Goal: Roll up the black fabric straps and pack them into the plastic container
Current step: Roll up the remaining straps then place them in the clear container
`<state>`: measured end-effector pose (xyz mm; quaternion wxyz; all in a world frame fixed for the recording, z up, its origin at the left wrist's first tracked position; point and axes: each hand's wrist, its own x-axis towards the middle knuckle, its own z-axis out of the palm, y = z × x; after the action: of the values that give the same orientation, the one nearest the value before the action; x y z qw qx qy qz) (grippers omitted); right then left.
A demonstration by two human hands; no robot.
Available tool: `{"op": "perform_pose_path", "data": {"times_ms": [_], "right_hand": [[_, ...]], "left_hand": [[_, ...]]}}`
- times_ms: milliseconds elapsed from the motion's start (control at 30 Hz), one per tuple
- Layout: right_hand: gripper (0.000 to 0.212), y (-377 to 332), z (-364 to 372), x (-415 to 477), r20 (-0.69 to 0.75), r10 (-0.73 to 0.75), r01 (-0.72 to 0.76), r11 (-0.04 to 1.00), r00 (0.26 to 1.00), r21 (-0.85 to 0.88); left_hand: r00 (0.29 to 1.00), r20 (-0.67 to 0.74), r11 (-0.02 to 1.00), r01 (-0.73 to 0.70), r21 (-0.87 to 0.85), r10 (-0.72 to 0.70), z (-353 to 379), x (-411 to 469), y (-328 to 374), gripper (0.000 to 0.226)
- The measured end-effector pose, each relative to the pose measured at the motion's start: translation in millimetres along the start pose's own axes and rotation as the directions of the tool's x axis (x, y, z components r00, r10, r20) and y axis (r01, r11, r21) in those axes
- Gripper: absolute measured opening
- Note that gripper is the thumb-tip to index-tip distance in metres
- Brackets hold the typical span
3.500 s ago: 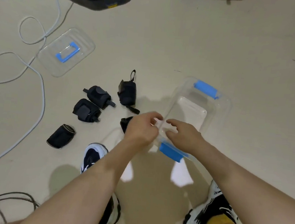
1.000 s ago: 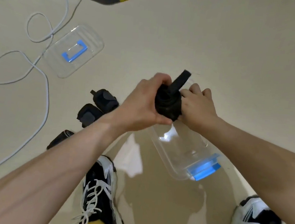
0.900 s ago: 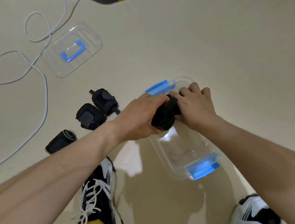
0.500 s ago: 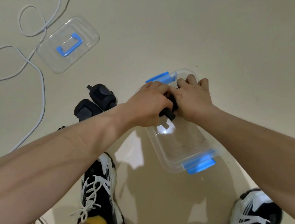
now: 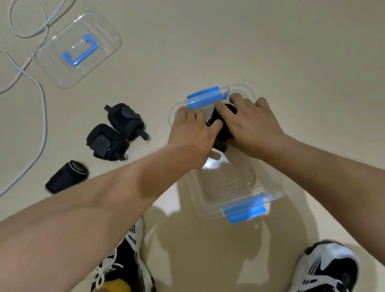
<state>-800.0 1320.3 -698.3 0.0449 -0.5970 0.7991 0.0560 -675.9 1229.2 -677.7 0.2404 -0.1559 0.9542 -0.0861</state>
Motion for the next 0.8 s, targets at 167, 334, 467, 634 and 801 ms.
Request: {"op": "perform_pose_path", "data": {"times_ms": [167,334,467,634,801], "right_hand": [[0.033,8.6,6.5,-8.5,-0.044,-0.060,0.061,0.998,0.997,0.023],[0.034,1.8,9.5,-6.5,-0.071,0.004,-0.001,0.999,0.997,0.046],[0.033,-1.2,13.4,-7.2,-0.115,0.010,-0.005,0.999,0.993,0.037],[0.031,-7.3,14.0,-5.8,-0.095,0.102,-0.102,0.995,0.990,0.007],[0.051,-25.2,-21.2,0.6,0.153,0.230,-0.244,0.966,0.961,0.086]], "left_hand": [[0.996,0.052,0.996,-0.076,-0.054,0.079,-6.5,9.9,0.6,0.043],[0.990,-0.142,0.992,-0.022,-0.128,0.004,8.0,-5.1,-4.3,0.034],[0.995,-0.099,0.987,0.005,-0.159,-0.021,1.7,2.9,0.0,0.034],[0.996,-0.060,0.993,-0.066,-0.094,0.060,2.4,24.1,-5.6,0.024],[0.991,-0.115,0.942,-0.103,-0.320,0.070,2.3,19.4,-20.5,0.022]]}}
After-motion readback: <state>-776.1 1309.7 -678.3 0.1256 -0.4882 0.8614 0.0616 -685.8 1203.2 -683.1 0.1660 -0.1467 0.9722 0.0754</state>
